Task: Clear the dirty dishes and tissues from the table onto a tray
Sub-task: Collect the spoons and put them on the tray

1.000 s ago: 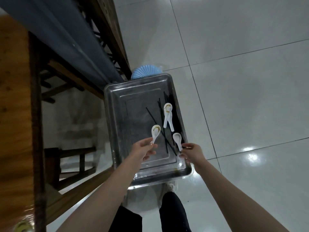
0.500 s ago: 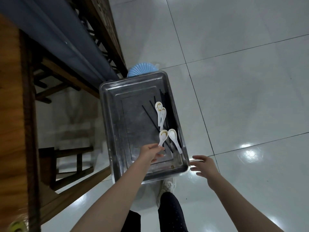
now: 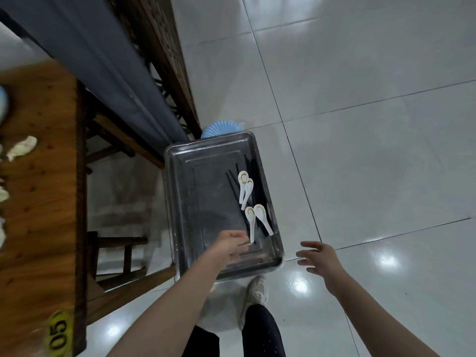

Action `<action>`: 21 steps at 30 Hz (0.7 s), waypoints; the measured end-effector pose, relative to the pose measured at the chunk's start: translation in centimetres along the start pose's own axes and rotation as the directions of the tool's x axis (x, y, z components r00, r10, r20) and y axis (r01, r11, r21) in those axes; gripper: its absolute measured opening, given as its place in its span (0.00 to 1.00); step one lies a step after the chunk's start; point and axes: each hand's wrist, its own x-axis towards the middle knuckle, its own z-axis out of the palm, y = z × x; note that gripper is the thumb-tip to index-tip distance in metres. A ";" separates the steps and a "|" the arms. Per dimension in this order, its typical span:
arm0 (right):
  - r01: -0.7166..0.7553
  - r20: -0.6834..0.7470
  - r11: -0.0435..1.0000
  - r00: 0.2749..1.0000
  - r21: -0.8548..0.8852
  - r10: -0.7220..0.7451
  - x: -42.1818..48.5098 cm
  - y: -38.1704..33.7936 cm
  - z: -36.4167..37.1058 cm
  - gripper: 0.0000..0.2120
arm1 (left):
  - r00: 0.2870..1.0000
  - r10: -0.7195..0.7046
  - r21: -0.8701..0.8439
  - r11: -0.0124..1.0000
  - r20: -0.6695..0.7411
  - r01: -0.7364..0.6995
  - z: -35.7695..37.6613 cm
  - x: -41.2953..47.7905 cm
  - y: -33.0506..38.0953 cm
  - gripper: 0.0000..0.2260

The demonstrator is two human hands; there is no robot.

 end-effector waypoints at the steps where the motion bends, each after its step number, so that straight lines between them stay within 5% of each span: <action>1: 0.011 0.003 1.000 1.000 -0.005 -0.011 -0.6 -0.4 0.0 0.13 | 1.000 0.017 -0.005 1.000 -0.011 -0.017 -0.3 -0.9 0.2 0.09; 21: 0.412 0.098 0.911 0.906 0.024 -0.412 -20.6 -11.2 8.8 0.14 | 0.875 0.442 -0.183 0.860 -0.198 -0.476 -15.4 -22.3 1.0 0.13</action>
